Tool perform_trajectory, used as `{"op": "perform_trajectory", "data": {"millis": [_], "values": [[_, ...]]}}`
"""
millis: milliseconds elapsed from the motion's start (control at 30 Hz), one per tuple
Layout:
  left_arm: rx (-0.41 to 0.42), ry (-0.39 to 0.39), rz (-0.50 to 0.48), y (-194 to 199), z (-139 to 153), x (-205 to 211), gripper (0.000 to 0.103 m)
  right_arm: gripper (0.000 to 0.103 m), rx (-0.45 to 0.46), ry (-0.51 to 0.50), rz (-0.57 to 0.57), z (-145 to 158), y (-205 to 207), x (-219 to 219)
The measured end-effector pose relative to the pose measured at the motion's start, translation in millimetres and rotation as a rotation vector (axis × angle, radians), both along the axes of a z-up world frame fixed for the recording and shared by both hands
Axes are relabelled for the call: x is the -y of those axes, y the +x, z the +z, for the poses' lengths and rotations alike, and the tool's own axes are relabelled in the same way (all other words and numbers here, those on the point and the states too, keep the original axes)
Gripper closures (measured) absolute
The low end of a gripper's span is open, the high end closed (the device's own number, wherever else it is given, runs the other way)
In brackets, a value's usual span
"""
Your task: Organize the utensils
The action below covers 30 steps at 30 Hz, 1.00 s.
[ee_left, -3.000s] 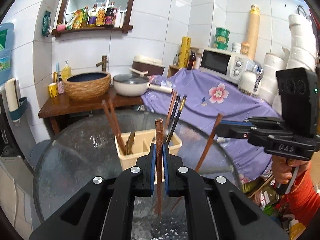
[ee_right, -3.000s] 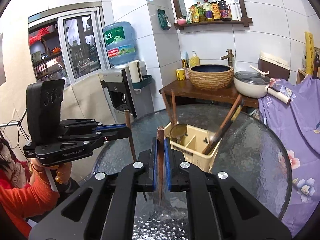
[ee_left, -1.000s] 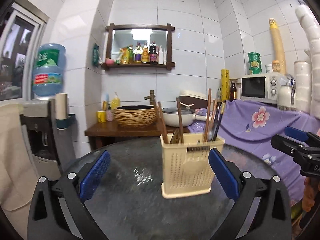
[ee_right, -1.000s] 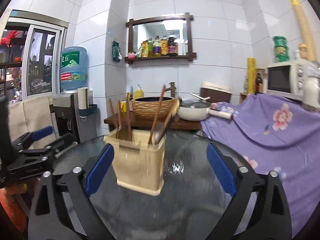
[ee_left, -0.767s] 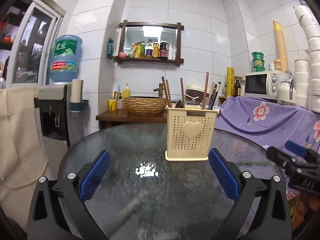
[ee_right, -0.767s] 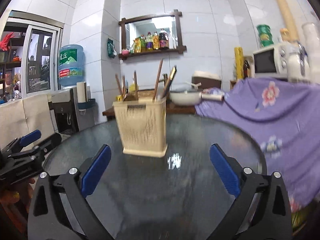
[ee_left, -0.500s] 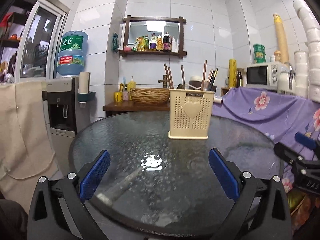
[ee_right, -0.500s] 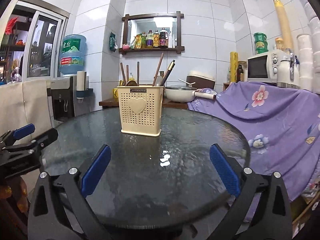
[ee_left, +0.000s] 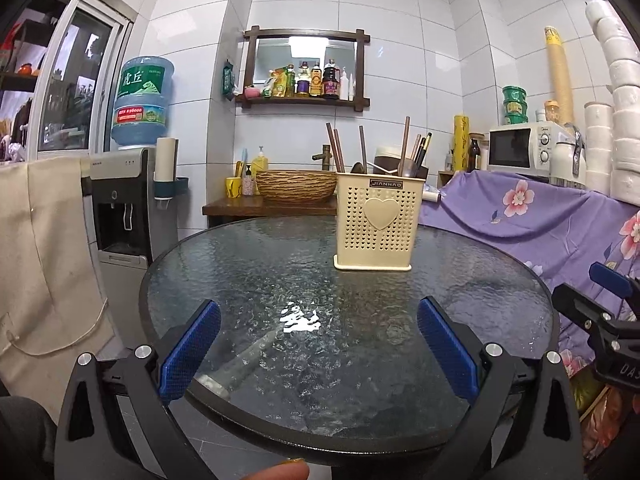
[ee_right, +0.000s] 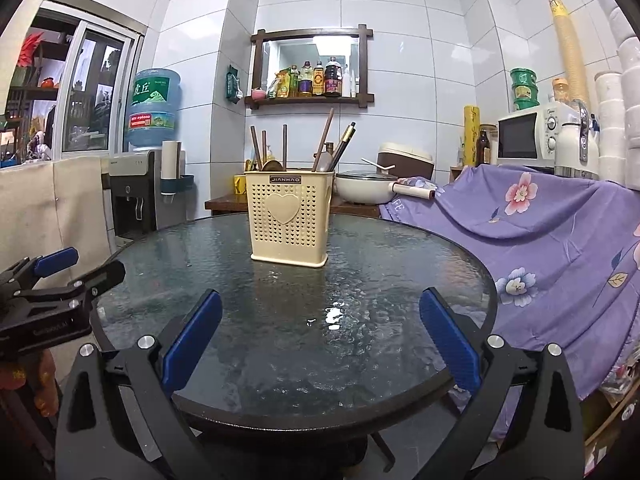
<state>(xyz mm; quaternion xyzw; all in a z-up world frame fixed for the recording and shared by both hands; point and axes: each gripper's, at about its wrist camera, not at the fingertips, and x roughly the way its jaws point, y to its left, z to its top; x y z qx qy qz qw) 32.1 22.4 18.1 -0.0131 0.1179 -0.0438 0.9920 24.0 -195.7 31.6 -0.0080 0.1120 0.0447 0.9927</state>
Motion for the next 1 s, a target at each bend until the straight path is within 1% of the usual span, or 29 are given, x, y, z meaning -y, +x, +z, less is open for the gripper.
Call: {"op": "perform_trajectory", "data": {"millis": [333, 700, 1000], "values": [[0.002, 0.003, -0.009, 0.7, 1.7, 0.7, 0.006, 0.006, -0.014, 0.003, 0.004, 1.0, 4.1, -3.3], [0.002, 0.016, -0.013, 1.4, 2.7, 5.5, 0.006, 0.006, -0.021, 0.008, -0.001, -0.4, 7.1, 1.5], [-0.008, 0.012, -0.023, 3.3, 2.9, 7.0, 0.006, 0.006, -0.022, 0.010, -0.007, -1.3, 7.1, 4.7]]}}
